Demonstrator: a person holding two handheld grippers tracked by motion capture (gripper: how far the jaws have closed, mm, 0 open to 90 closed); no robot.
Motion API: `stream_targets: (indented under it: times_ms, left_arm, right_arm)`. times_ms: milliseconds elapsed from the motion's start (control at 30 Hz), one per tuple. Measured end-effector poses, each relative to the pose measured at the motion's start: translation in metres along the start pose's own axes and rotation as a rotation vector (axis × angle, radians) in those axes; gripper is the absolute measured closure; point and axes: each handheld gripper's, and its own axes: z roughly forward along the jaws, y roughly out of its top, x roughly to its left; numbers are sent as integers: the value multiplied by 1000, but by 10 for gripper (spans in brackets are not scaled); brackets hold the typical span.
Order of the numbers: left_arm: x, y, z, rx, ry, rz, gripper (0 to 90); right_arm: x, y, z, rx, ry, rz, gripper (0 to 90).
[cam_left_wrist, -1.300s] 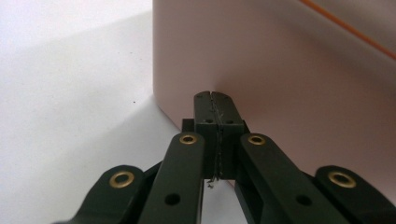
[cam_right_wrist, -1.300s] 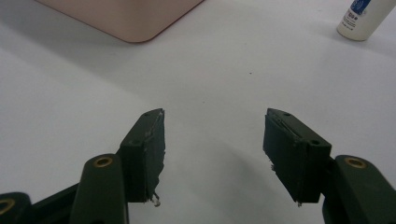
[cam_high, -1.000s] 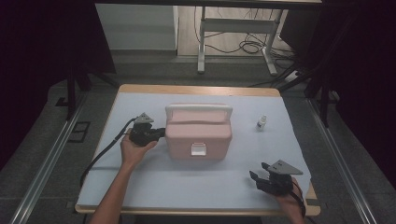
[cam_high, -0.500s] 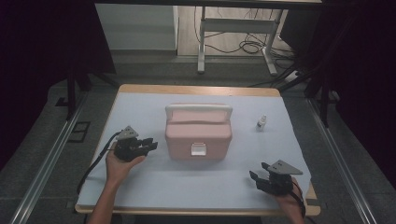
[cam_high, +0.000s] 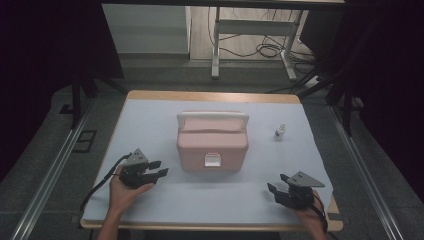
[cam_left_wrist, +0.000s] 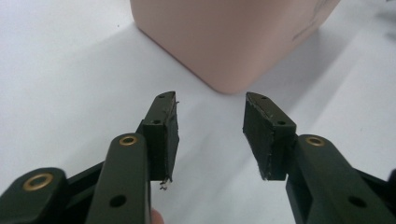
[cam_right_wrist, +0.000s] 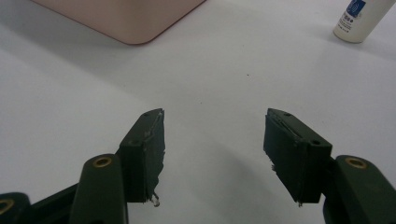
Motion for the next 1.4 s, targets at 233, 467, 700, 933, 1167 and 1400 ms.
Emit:
stream_targets:
  times_ms: [233, 467, 700, 933, 1167, 1400]
  left_arm:
    - [-2, -2, 2, 10, -4, 5, 522]
    - [-4, -3, 6, 23, -8, 8, 508]
    - [-4, -3, 8, 30, -11, 6, 501]
    - [-3, -2, 7, 23, -8, -5, 495]
    - [-4, -2, 10, 30, -18, -2, 492]
    - [-5, -2, 10, 27, -25, -5, 492]
  right_arm:
    - [0, 0, 0, -1, 2, -2, 382]
    - [0, 0, 1, 2, 1, -1, 375]
    - [0, 1, 2, 3, 4, 13, 371]
    - [-12, 24, 1, 54, -31, 13, 375]
    - [-42, 72, 11, 204, -48, 38, 382]
    - [-79, 120, 35, 382, -63, 84, 369]
